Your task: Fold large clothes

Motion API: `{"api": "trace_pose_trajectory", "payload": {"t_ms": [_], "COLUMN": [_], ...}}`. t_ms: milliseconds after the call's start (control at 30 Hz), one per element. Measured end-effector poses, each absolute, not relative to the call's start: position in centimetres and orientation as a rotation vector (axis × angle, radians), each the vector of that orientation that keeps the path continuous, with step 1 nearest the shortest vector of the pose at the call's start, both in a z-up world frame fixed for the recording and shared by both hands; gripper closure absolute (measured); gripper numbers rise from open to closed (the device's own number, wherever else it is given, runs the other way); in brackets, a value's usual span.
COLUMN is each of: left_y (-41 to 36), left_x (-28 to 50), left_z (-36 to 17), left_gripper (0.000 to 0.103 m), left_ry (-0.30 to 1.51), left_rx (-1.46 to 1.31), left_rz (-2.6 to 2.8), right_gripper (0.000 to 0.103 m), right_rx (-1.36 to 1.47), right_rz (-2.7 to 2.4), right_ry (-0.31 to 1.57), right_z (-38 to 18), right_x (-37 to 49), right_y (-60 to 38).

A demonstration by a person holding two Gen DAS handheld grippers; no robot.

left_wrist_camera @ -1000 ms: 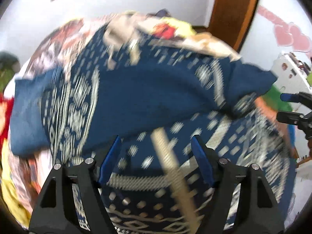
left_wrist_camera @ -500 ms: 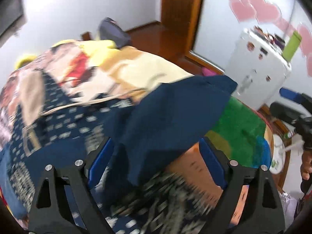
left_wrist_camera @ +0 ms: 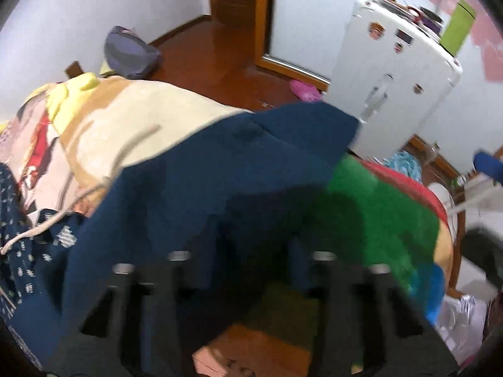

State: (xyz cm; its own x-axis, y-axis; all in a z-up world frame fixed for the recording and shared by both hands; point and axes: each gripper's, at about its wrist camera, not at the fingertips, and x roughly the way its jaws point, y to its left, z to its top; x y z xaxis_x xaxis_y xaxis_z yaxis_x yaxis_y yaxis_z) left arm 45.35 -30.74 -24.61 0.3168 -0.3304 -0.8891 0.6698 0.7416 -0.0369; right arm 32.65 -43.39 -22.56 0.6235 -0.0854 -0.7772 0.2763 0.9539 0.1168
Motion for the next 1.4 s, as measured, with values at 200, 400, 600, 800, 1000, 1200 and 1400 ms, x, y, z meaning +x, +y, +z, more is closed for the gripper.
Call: {"api": "trace_pose_trajectory", "payload": {"t_ms": [200, 400, 600, 800, 1000, 1200, 1400], "left_y": [-26.4, -17.5, -6.5, 3.6, 11.0, 15.0, 16.3], "left_x": [45.8, 45.2, 44.2, 42.4, 41.8, 40.1, 37.3], "left_z": [-19.0, -11.1, -6.8, -7.9, -12.8, -20.2, -26.8], "left_gripper": [0.099, 0.099, 0.099, 0.099, 0.099, 0.099, 0.077], "left_ry": [0.958, 0.790, 0.694, 0.698, 0.788, 0.935, 1.074], "left_rx": [0.250, 0.134, 0.059, 0.023, -0.004, -0.065, -0.089], "left_rz": [-0.638, -0.534, -0.370, -0.204, -0.080, -0.029, 0.012], "right_gripper": [0.003, 0.003, 0.003, 0.003, 0.003, 0.003, 0.003], "right_rx": [0.191, 0.141, 0.111, 0.042, -0.009, -0.090, -0.096], "right_rz": [-0.190, -0.108, 0.005, 0.142, 0.221, 0.170, 0.132], "right_ry": [0.833, 0.786, 0.795, 0.890, 1.038, 1.103, 1.101], "right_z": [-21.9, -20.5, -19.7, -20.8, -25.2, -28.7, -28.8], "right_x": [32.8, 33.9, 36.7, 41.0, 44.6, 45.6, 45.4], "right_y": [-42.0, -39.0, -33.9, -27.2, -22.0, -21.4, -22.9]}}
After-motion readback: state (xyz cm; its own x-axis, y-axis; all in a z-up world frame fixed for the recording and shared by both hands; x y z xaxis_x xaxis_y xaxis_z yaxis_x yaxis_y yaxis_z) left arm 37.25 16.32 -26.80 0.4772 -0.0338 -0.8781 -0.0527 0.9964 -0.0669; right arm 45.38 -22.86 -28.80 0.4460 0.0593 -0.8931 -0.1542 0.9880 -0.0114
